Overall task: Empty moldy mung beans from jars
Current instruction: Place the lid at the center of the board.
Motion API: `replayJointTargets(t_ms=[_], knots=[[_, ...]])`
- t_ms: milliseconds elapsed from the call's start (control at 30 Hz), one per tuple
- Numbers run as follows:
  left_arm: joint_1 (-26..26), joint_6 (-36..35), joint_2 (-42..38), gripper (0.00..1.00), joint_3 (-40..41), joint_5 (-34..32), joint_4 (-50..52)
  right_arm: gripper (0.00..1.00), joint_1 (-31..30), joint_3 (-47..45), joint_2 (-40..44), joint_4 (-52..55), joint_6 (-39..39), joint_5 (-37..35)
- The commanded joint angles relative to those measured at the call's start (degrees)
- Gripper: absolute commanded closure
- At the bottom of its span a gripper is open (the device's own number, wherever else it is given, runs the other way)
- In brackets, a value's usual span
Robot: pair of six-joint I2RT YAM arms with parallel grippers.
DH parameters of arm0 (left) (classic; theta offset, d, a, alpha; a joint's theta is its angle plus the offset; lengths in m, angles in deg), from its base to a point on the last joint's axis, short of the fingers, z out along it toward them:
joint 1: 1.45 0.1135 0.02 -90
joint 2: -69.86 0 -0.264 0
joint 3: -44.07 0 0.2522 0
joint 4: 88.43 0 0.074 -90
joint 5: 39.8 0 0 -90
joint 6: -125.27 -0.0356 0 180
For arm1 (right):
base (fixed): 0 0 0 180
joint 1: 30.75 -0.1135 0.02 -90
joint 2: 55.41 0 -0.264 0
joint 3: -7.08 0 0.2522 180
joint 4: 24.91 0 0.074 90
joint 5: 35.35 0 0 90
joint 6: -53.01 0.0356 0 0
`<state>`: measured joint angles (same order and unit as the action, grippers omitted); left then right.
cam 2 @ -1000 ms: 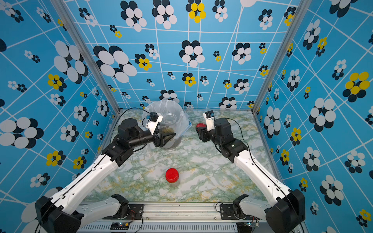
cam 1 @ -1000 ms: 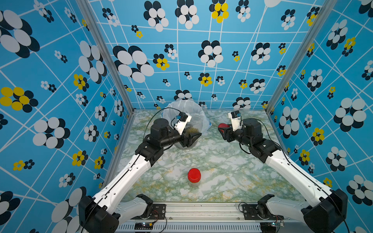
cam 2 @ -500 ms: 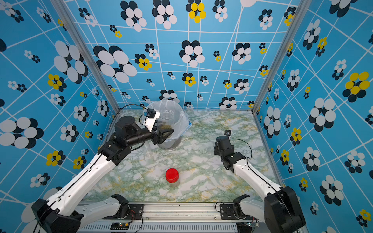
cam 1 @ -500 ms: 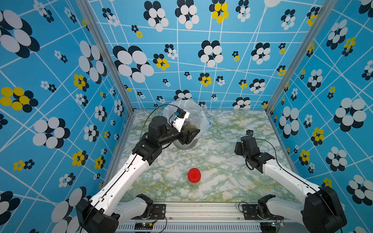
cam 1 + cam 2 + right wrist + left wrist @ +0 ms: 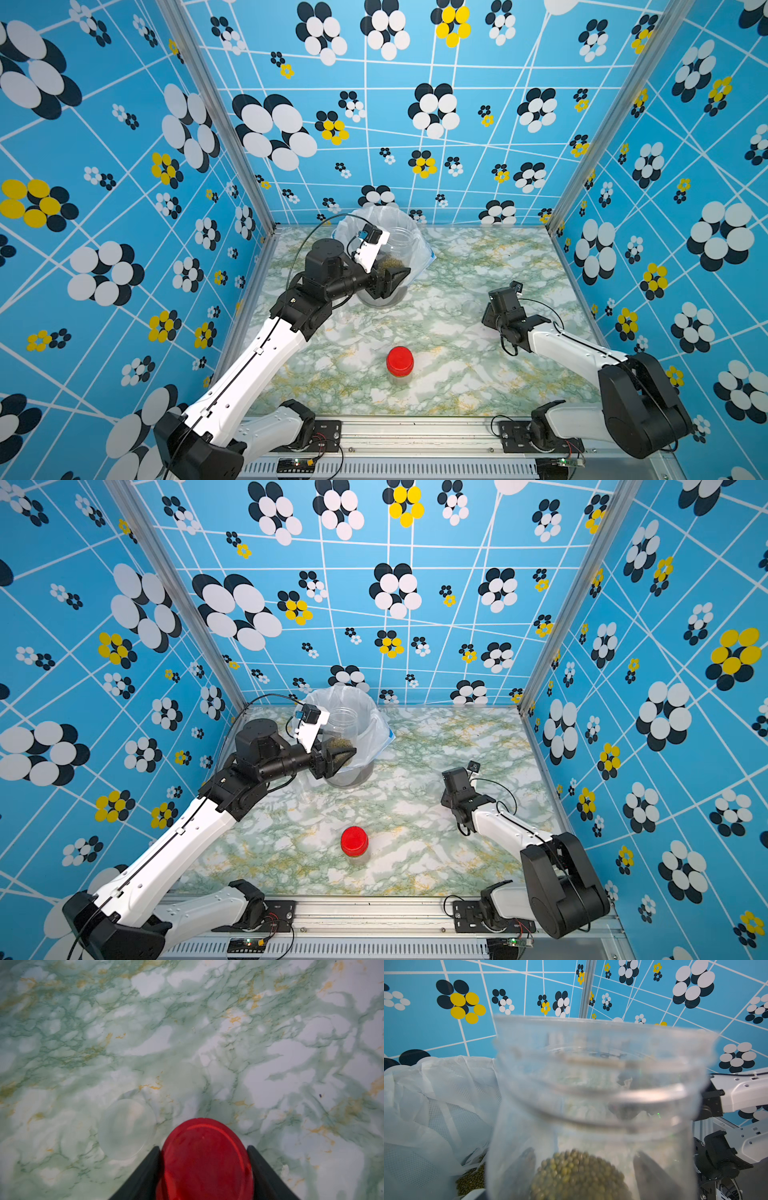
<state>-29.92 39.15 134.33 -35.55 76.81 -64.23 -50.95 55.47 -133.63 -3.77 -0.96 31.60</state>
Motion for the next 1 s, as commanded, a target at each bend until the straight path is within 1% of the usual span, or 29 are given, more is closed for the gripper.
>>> replayJointTargets(t_ms=[0, 67, 100, 133, 167, 200, 233, 333, 400, 500, 633, 700, 800, 967], knots=[[0.3, 0.7, -1.9, 0.72, -1.4, -0.1, -0.9, 0.35, 0.6, 0.1, -2.3, -1.2, 2.4, 0.5], [0.4, 0.6, -1.7, 0.72, -1.7, -0.2, -0.4, 0.34, 1.2, 1.0, -4.2, -0.8, 2.7, 2.1], [0.3, 0.6, -1.6, 0.72, -2.0, -0.3, 0.0, 0.31, 1.2, 1.4, -5.1, -0.5, 2.9, 2.6], [0.3, 0.6, -1.3, 0.71, -2.3, -0.3, 0.3, 0.26, 1.2, 1.5, -5.7, -0.6, 3.0, 3.0], [0.4, 0.6, -1.1, 0.71, -2.6, -0.2, 0.7, 0.15, 1.2, 1.4, -6.3, -1.4, 2.9, 3.6], [0.3, 0.8, -0.9, 0.71, -2.8, -0.3, 0.8, 0.06, 1.2, 1.3, -6.8, -1.5, 3.5, 3.3], [0.3, 1.0, -0.8, 0.71, -2.9, -0.3, 0.9, 0.02, 1.2, 1.1, -6.9, -1.4, 4.2, 2.9], [0.3, 1.5, -0.5, 0.71, -3.1, -0.3, 1.6, 0.01, 1.2, -0.2, -5.1, -2.9, 4.3, 2.6], [0.4, 1.8, -0.5, 0.71, -3.5, -0.5, 2.6, 0.01, 1.2, -1.1, -1.8, -3.8, 3.8, 2.7], [0.4, 2.1, -0.1, 0.72, -4.9, -1.0, 5.1, 0.01, 1.2, -1.1, 3.5, -2.3, 2.4, 1.5], [0.5, 2.6, 1.7, 0.72, -8.8, -2.9, 11.5, 0.01, 1.2, 0.3, 10.7, 1.6, 0.2, 0.8], [0.4, 3.2, 2.3, 0.72, -10.2, -4.5, 13.7, 0.02, 1.1, 0.9, 14.6, 2.8, -1.5, 2.2], [0.6, 3.4, 3.4, 0.72, -12.8, -6.7, 17.4, 0.02, 1.1, 2.0, 18.2, 4.7, -3.3, 4.7], [1.2, 1.2, 8.9, 0.73, -22.2, -11.9, 27.6, 0.01, 0.9, 5.8, 19.9, 10.4, -6.1, 8.0]])
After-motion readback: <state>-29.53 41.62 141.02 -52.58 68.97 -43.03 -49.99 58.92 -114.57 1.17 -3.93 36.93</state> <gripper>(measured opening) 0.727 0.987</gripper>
